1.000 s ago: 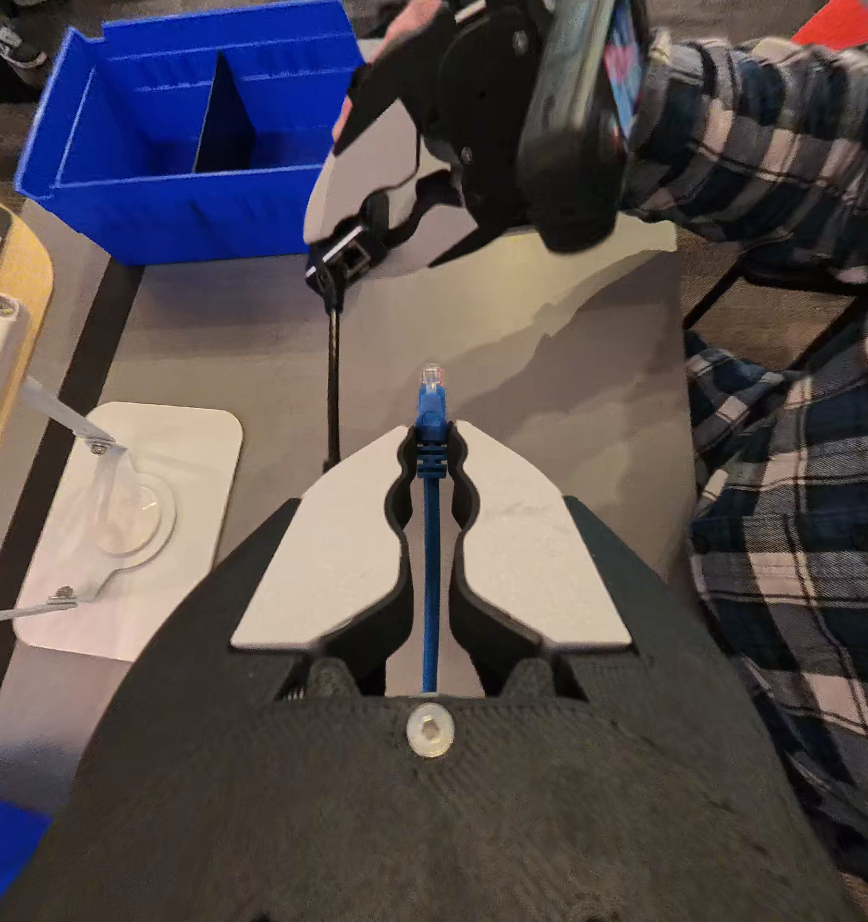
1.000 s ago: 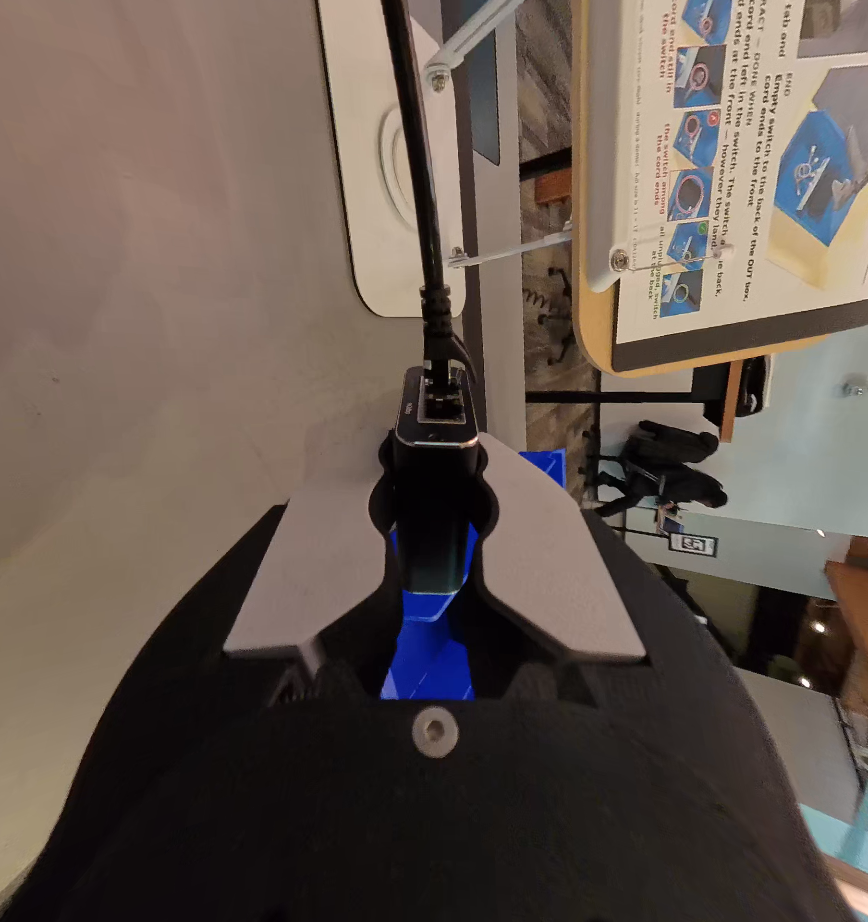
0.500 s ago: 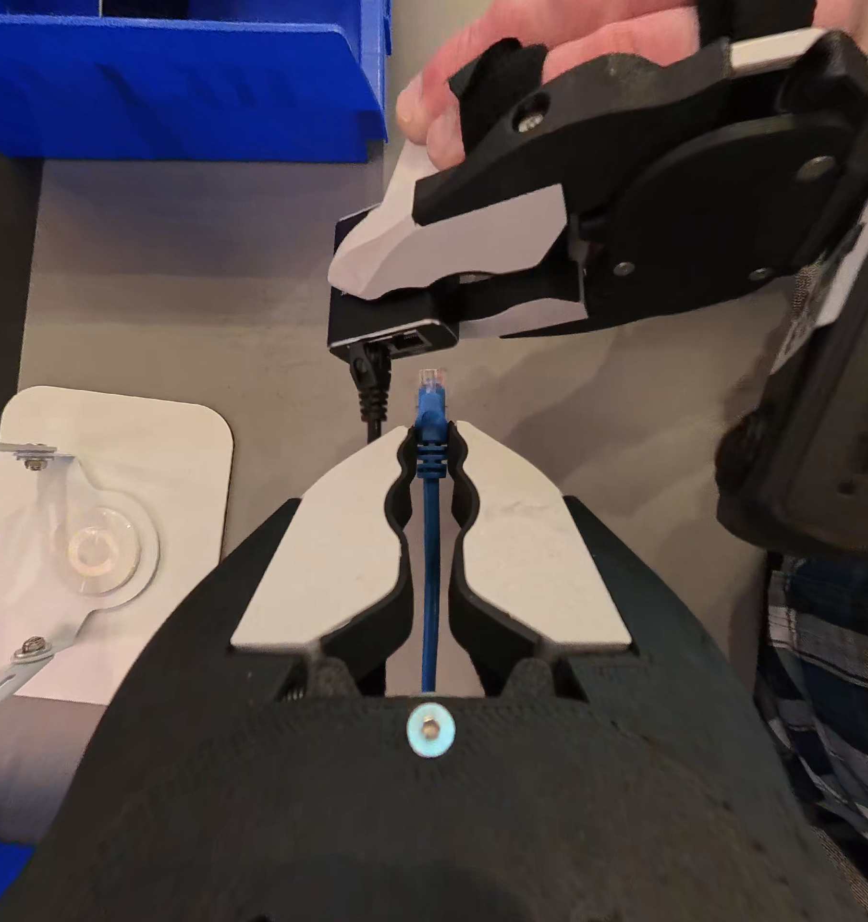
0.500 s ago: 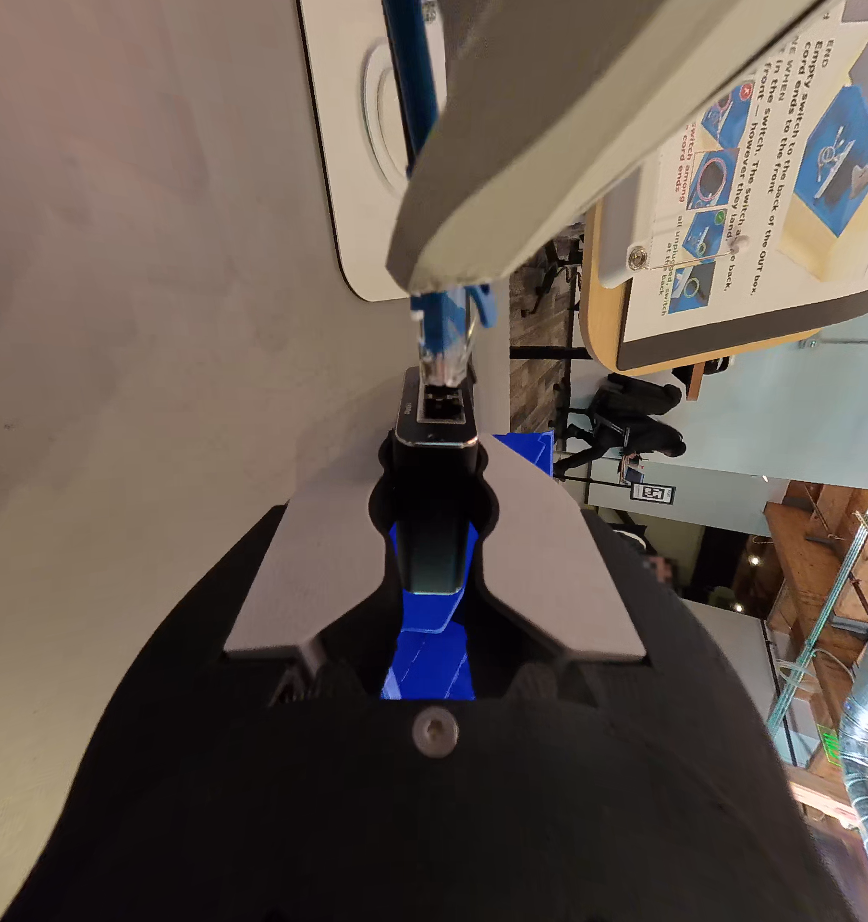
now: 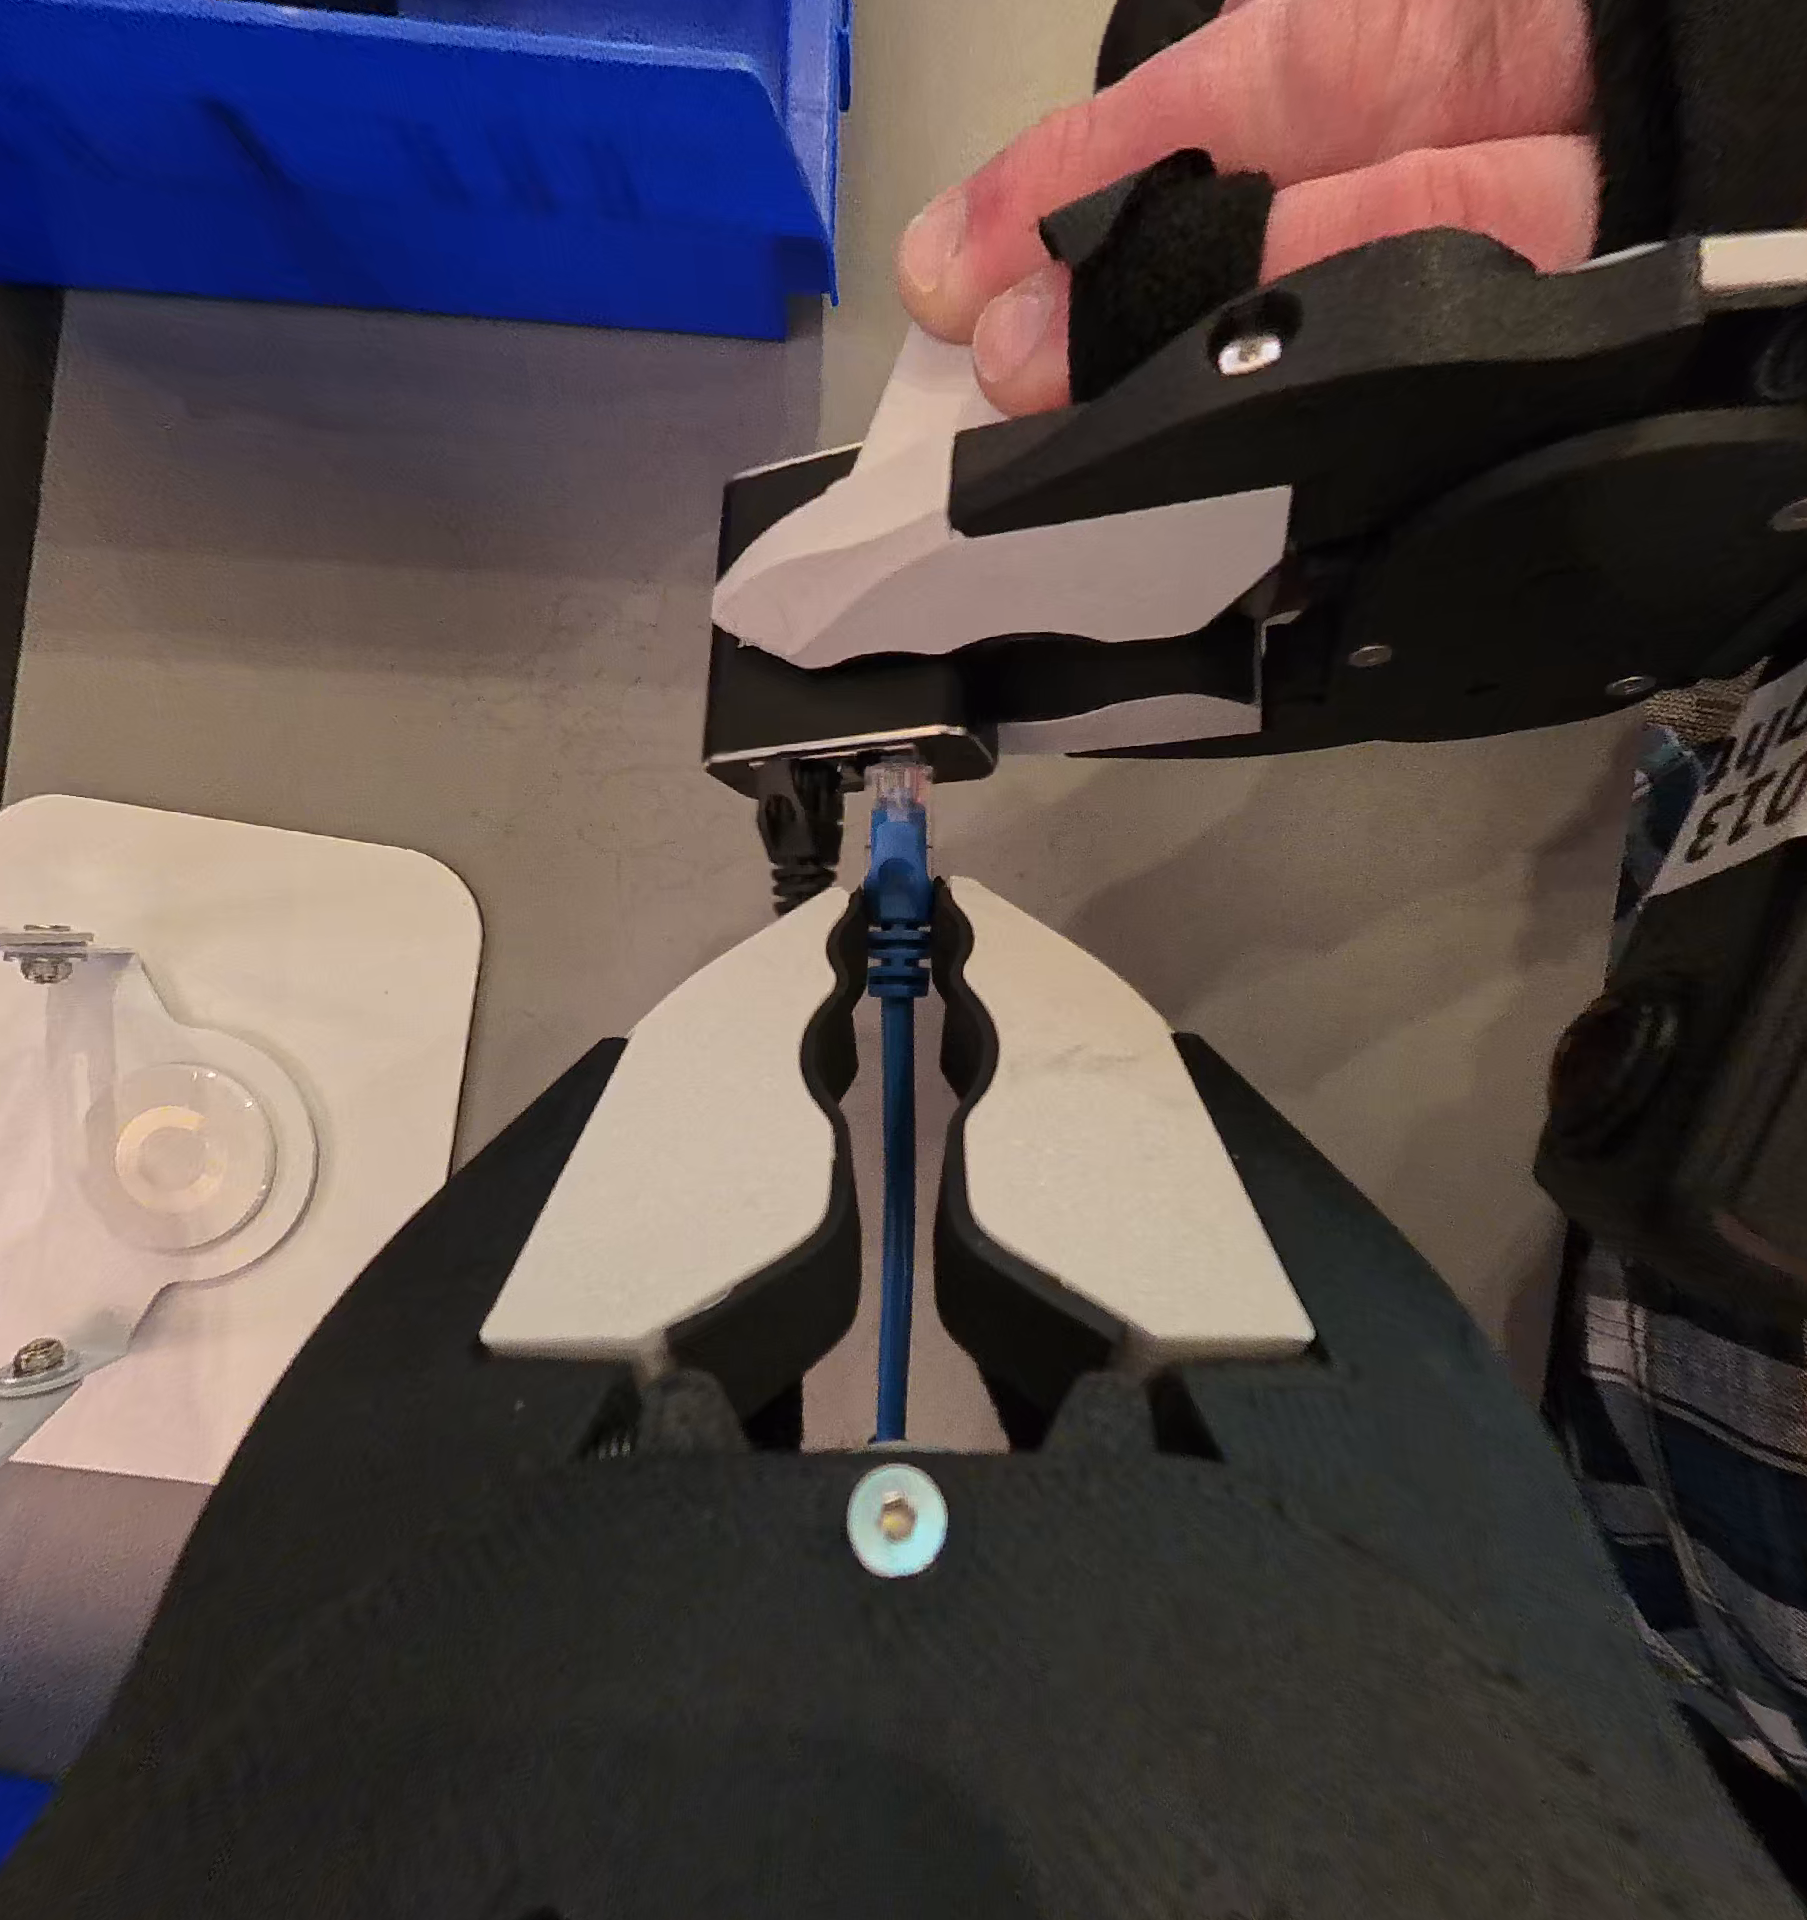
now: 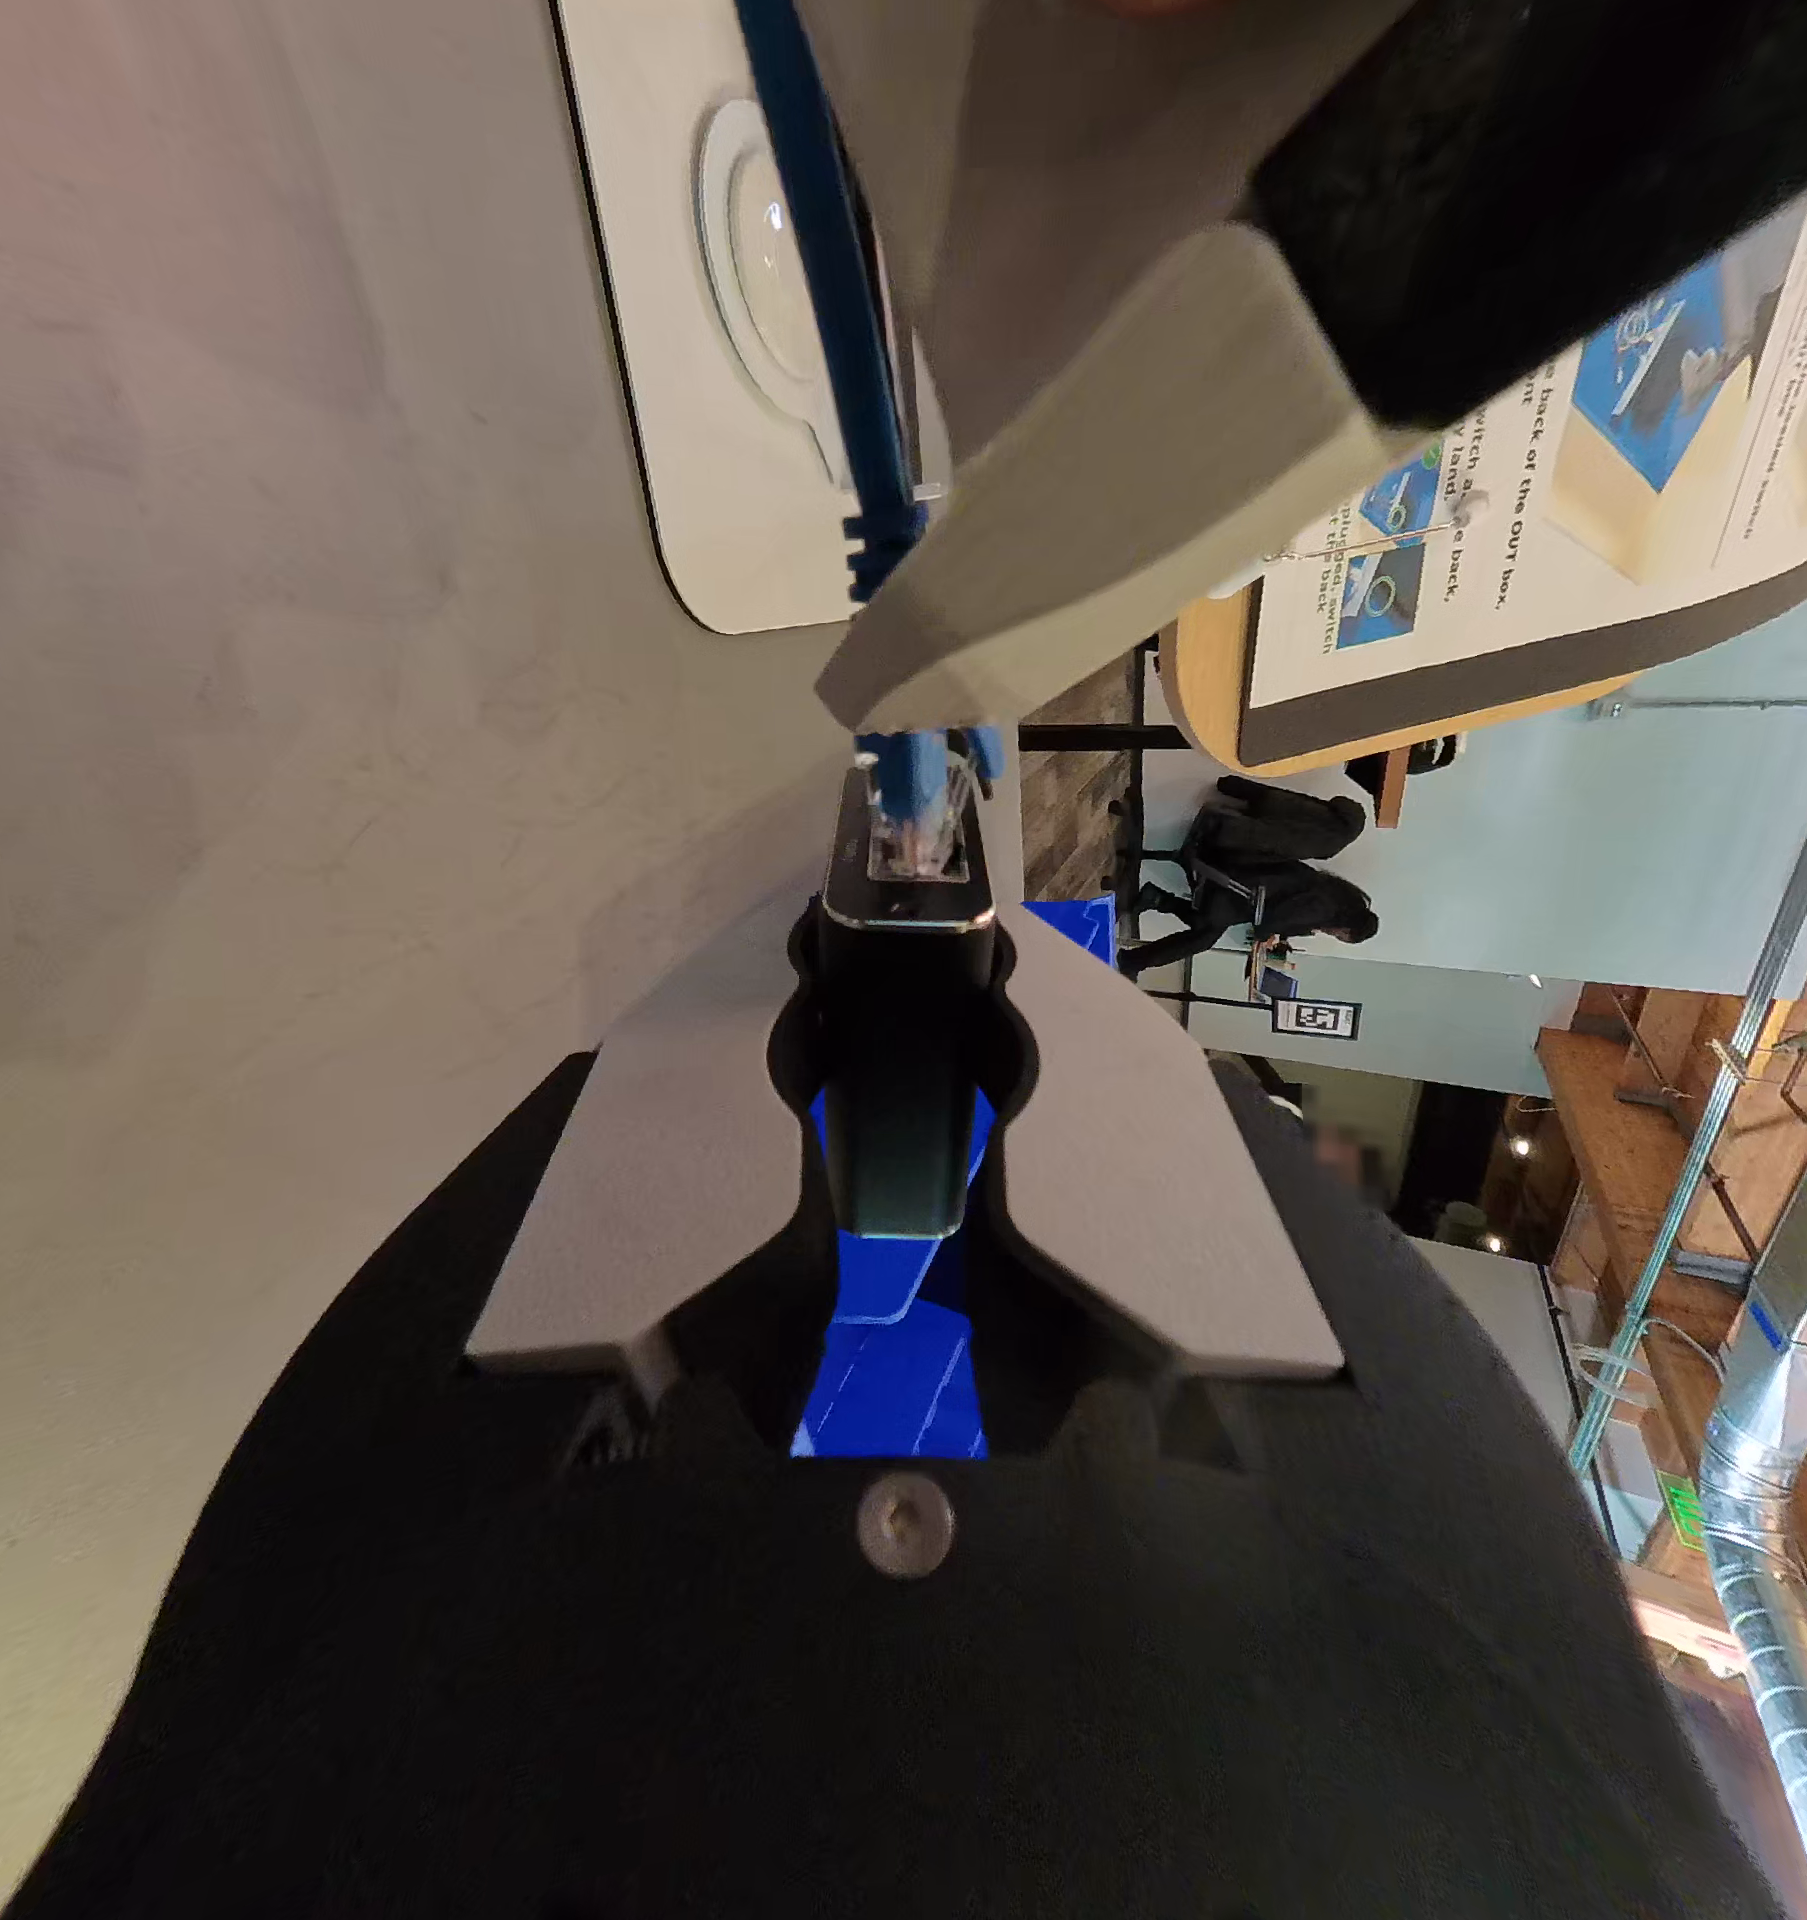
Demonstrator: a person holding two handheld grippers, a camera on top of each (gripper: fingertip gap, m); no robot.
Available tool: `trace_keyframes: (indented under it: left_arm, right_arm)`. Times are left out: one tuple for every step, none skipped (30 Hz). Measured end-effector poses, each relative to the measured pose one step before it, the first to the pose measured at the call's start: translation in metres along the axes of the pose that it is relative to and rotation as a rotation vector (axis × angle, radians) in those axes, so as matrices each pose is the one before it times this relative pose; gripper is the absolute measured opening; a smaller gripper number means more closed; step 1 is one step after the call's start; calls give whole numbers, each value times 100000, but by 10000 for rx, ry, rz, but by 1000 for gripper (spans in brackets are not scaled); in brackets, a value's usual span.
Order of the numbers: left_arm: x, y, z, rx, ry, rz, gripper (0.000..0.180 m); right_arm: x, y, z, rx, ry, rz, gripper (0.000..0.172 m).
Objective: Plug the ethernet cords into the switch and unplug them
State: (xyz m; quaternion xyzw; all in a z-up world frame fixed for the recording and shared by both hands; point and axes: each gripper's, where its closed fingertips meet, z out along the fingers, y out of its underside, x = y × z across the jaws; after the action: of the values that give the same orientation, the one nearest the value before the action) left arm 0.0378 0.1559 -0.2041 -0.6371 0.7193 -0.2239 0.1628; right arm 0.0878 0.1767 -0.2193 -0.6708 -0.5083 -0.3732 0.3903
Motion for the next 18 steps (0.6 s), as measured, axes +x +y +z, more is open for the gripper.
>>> trace_keyframes:
  left_arm:
    - [-105, -24, -62, 1, -22, -27, 11]
    - [6, 49, -35, -31, 69, -36, 11]
    - [-21, 41, 15, -8, 43, -49, 11]
    - [-77, 52, 22, -15, -26, -54, 11]
    - [-29, 121, 60, -69, -15, -2, 11]
    - [1, 103, 56, -45, 19, -6, 11]
    - [25, 62, 49, -5, 46, -81, 11]
    - [-46, 5, -4, 25, 18, -66, 11]
    - [-33, 70, 31, -22, 33, -40, 11]
    - [-49, 9, 18, 9, 19, -52, 11]
    - [-54, 9, -10, -5, -8, -8, 11]
    - [-21, 47, -18, -57, 12, -12, 11]
    - [-44, 17, -18, -38, -36, 21, 11]
    - [5, -4, 1, -18, -36, 64, 11]
    - [46, 4, -19, -20, 11, 39, 11]
    - [15, -29, -38, -11, 14, 35, 11]
    - [14, -90, -44, 23, -11, 108, 11]
    - [43, -70, -45, 16, -25, 253, 11]
  right_arm:
    - [-21, -87, 3, 39, 15, -29, 27]
    - [-47, -20, -45, 4, 24, -33, 27]
    - [-92, 74, -207, 8, 33, -37, 27]
    - [12, -48, 8, -1, 19, -4, 27]
    - [1, -73, -8, 18, 26, -24, 27]
    - [-13, -80, -24, 16, 22, -8, 26]
    - [38, -100, -13, 31, 62, -6, 27]
    - [51, -34, 13, -12, 77, -36, 26]
    - [-38, -66, 36, 17, 6, -8, 26]
    - [-12, -38, 14, 3, -11, 11, 27]
    - [16, -64, -12, 17, 28, -26, 26]
    - [-34, -89, -15, 39, 4, -10, 26]
    - [-39, -84, 1, 24, -11, -16, 26]
    - [-4, -35, 20, 12, -13, -31, 26]
    - [30, -32, -62, 34, 29, -23, 26]
    - [-12, -35, -128, 63, 37, -10, 26]
    - [47, 7, -13, 29, 45, 5, 26]
    - [29, 59, -30, -2, 9, 32, 26]
